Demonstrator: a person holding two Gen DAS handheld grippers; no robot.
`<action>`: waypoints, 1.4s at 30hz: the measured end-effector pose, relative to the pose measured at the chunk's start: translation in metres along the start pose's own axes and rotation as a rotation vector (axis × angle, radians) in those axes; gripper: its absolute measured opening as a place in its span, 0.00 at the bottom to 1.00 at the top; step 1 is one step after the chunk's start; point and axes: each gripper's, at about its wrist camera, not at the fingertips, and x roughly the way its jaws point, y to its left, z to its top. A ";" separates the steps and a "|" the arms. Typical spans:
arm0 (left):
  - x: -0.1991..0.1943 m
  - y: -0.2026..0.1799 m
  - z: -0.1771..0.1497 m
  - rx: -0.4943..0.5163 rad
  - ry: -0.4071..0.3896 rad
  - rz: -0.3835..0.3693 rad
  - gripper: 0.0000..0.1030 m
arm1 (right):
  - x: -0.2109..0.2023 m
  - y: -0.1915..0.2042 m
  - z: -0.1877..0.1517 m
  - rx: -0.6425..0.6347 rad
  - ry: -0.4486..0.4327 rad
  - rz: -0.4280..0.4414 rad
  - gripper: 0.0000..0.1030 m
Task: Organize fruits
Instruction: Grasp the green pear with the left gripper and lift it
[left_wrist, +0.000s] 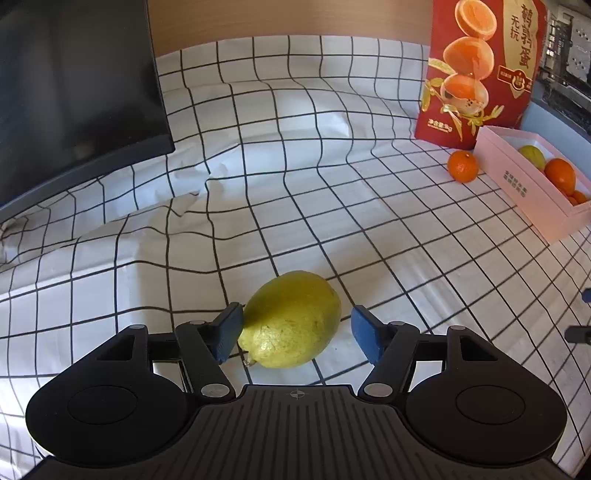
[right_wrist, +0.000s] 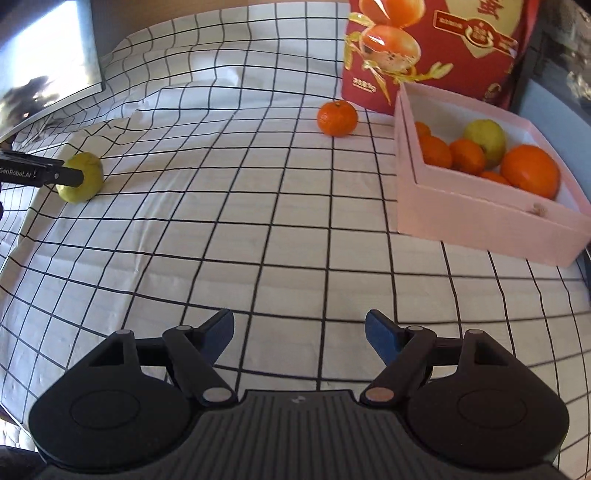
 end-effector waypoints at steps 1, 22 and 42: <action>0.001 -0.001 0.001 -0.002 -0.003 0.007 0.68 | 0.000 -0.001 -0.001 0.003 0.000 -0.002 0.76; 0.031 0.018 0.005 -0.117 0.055 0.039 0.69 | -0.009 -0.014 -0.011 0.051 -0.008 -0.020 0.76; -0.001 -0.083 -0.026 -0.311 0.076 -0.130 0.68 | -0.005 0.001 0.027 -0.149 -0.107 -0.060 0.73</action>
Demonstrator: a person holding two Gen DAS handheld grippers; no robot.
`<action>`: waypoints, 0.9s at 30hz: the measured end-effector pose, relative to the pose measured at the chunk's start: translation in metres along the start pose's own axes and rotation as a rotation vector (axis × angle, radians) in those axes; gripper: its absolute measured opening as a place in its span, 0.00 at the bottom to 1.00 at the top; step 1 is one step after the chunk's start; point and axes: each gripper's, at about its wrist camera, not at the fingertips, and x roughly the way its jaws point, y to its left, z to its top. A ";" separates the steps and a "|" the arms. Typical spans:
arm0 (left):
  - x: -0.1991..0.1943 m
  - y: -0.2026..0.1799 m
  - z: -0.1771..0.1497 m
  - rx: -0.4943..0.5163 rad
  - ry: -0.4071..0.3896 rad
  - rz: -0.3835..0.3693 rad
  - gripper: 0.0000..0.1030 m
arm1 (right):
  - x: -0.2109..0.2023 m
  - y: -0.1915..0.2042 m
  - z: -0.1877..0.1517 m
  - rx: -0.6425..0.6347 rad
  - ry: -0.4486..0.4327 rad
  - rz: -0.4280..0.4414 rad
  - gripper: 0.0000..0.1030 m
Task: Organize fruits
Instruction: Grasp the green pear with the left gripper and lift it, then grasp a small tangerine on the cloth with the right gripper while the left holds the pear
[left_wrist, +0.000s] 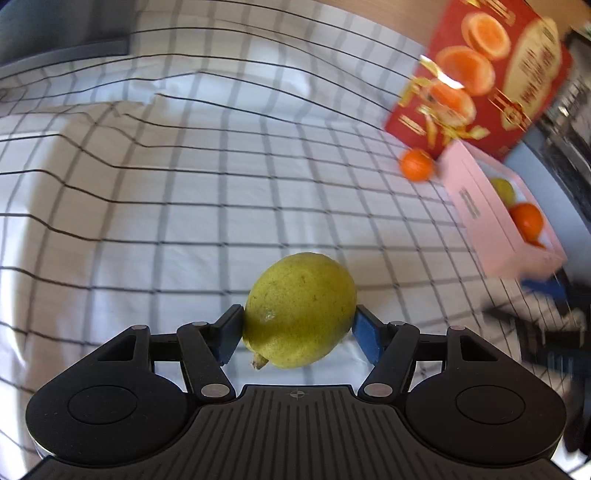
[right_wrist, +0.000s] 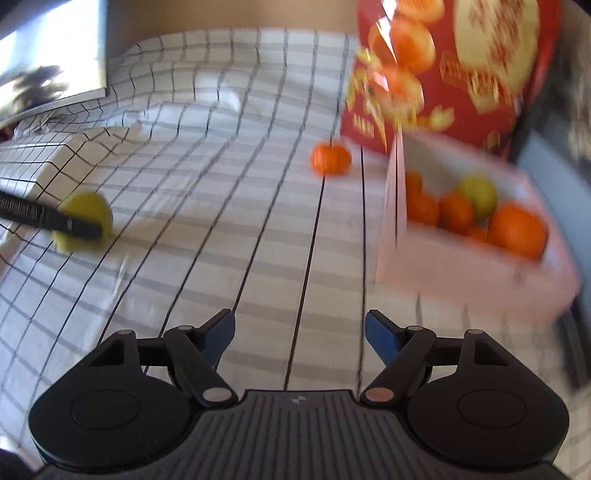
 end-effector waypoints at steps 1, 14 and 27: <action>0.000 -0.008 -0.003 0.016 0.003 0.003 0.68 | 0.000 -0.001 0.010 -0.019 -0.020 0.000 0.67; 0.003 -0.019 -0.006 -0.033 0.030 -0.012 0.68 | 0.098 -0.033 0.143 0.006 0.008 0.017 0.62; 0.001 -0.020 -0.007 -0.031 0.024 -0.007 0.68 | 0.173 -0.029 0.153 -0.040 0.155 -0.055 0.47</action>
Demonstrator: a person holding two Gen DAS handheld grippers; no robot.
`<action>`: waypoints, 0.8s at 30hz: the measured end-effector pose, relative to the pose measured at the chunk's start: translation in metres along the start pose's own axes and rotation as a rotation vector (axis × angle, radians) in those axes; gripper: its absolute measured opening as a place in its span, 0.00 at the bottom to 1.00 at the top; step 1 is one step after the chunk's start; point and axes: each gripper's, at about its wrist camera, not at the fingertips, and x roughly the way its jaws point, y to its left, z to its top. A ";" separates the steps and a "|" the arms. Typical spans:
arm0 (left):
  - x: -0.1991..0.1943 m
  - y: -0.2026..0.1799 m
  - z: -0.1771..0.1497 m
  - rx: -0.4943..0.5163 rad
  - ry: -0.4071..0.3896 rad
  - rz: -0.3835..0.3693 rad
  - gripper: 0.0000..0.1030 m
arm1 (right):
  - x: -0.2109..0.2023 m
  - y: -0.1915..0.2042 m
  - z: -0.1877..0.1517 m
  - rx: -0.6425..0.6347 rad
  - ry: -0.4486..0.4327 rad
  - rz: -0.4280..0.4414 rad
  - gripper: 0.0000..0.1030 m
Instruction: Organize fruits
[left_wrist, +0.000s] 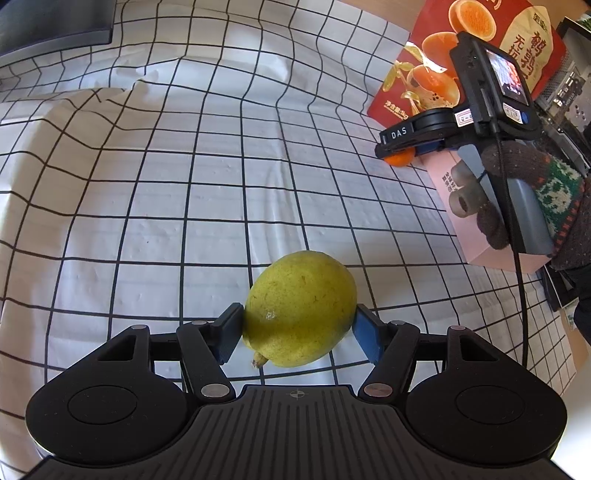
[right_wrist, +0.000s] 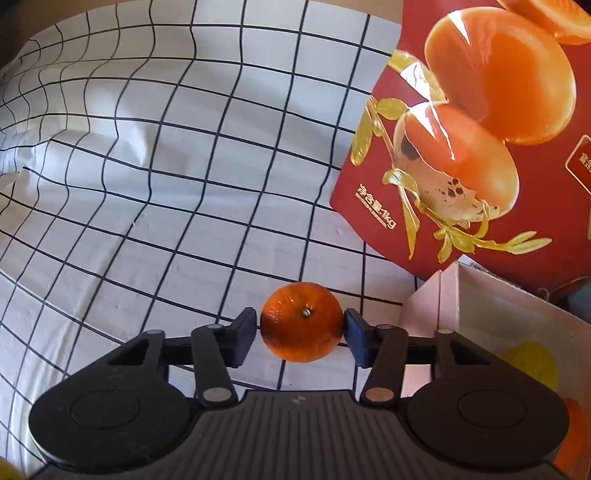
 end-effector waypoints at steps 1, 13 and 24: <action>0.000 0.000 0.000 0.002 0.001 -0.001 0.68 | -0.001 0.000 -0.001 -0.002 -0.001 0.003 0.47; 0.002 0.001 0.002 0.021 -0.003 -0.013 0.68 | -0.095 0.023 -0.054 -0.008 -0.115 0.175 0.46; 0.004 -0.004 0.001 0.080 0.020 -0.041 0.68 | -0.132 0.030 -0.156 0.000 -0.063 0.188 0.47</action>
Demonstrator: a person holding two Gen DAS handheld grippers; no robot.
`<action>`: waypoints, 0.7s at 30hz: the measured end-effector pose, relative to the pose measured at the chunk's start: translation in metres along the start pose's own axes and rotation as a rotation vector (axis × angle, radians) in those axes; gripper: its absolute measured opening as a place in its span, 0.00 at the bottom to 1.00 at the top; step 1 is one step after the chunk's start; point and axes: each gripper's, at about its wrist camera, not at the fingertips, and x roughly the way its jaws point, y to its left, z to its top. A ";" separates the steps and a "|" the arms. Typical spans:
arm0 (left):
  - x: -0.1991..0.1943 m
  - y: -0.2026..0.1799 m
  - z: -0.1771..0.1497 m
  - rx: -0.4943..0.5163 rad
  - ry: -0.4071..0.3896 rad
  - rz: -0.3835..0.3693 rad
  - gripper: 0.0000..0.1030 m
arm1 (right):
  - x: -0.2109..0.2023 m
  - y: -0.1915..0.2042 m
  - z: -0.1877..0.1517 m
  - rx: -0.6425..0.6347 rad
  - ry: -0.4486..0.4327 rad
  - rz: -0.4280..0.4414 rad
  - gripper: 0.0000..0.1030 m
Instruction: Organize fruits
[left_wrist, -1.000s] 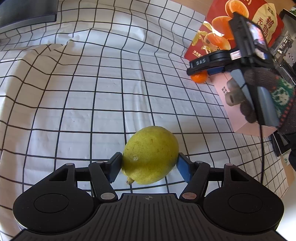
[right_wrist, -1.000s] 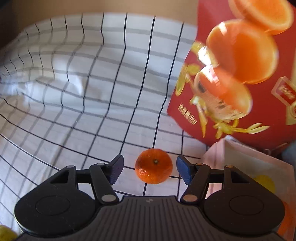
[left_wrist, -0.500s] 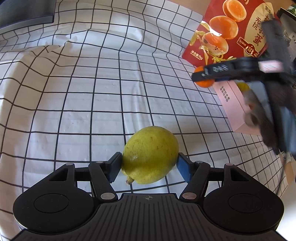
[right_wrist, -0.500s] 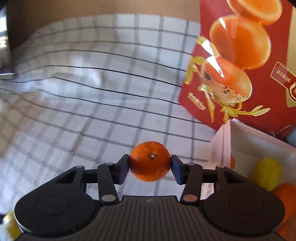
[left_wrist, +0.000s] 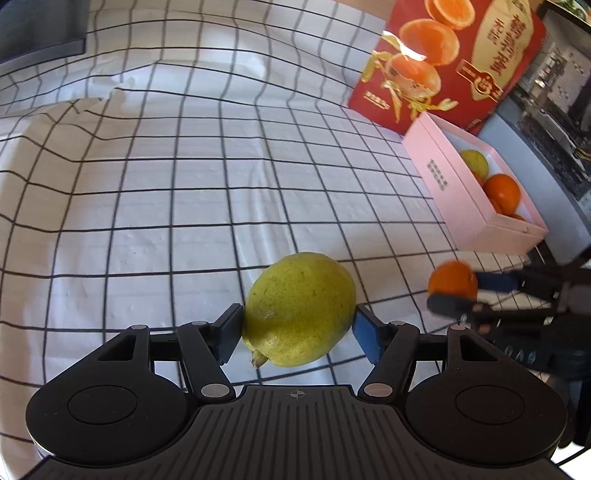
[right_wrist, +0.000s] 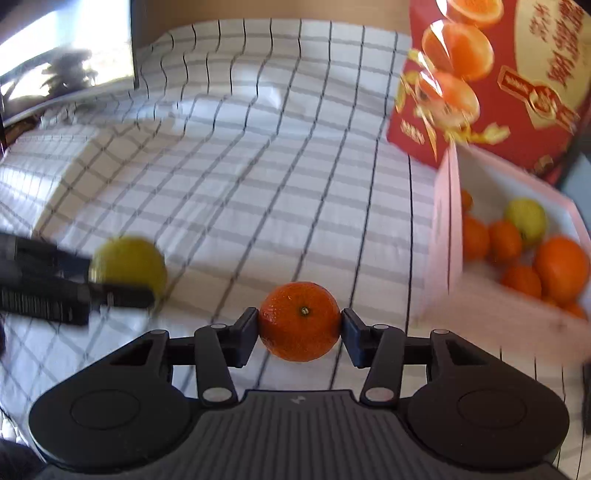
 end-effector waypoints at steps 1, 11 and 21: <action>0.000 -0.002 0.000 0.010 0.004 -0.005 0.68 | -0.001 -0.001 -0.008 0.013 0.011 -0.002 0.47; 0.005 -0.006 0.005 0.032 0.004 -0.006 0.68 | -0.002 -0.006 -0.032 0.140 0.014 -0.035 0.63; 0.014 -0.012 0.004 0.054 0.034 -0.016 0.67 | 0.008 -0.006 -0.037 0.139 -0.013 -0.075 0.73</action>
